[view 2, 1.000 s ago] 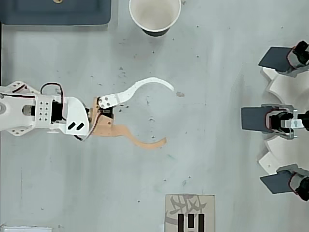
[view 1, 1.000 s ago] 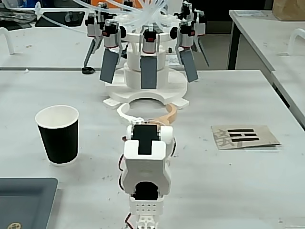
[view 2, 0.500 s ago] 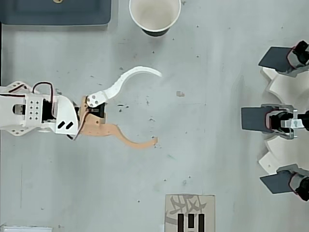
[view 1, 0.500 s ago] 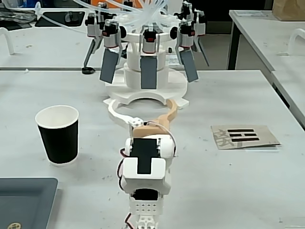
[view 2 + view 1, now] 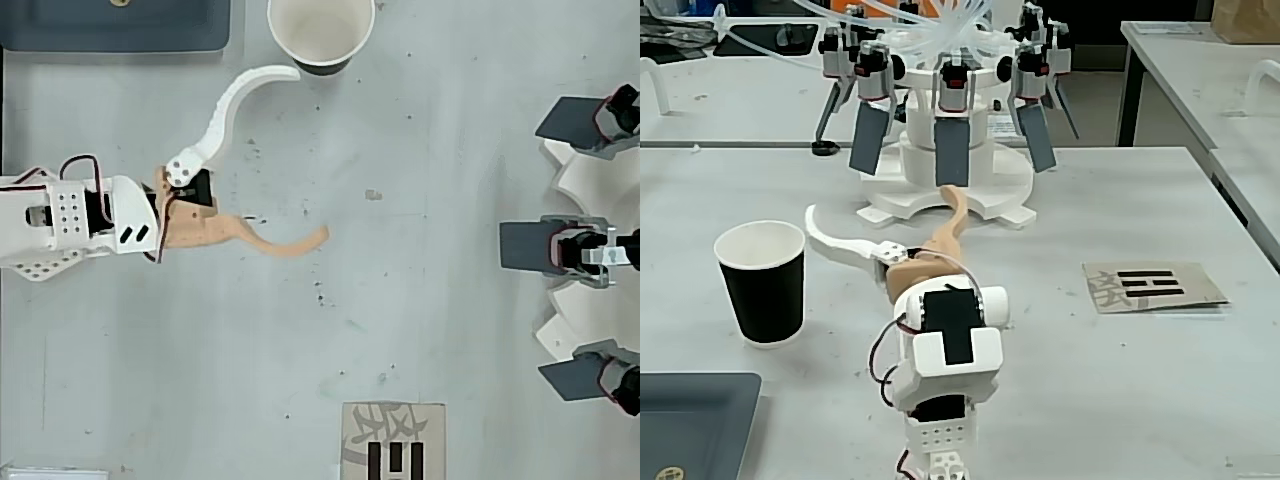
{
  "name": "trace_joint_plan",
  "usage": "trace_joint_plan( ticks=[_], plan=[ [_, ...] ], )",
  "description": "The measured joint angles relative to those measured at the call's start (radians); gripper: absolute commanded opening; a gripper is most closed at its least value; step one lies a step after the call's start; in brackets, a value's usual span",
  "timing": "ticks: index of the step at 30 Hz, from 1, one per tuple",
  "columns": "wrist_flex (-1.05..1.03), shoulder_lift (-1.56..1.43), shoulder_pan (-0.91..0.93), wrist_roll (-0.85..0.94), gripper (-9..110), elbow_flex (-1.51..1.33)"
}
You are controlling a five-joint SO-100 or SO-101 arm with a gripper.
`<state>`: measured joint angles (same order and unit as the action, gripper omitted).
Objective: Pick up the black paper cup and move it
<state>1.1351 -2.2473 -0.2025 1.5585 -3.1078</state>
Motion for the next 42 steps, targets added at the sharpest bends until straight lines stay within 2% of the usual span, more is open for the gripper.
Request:
trace_joint_plan(
  ticks=[18, 42],
  plan=[
    [0.041, 0.124, -0.161, 0.046, 50, 0.005],
    [0.038, 0.367, -0.337, 0.046, 51, 0.212]
  ],
)
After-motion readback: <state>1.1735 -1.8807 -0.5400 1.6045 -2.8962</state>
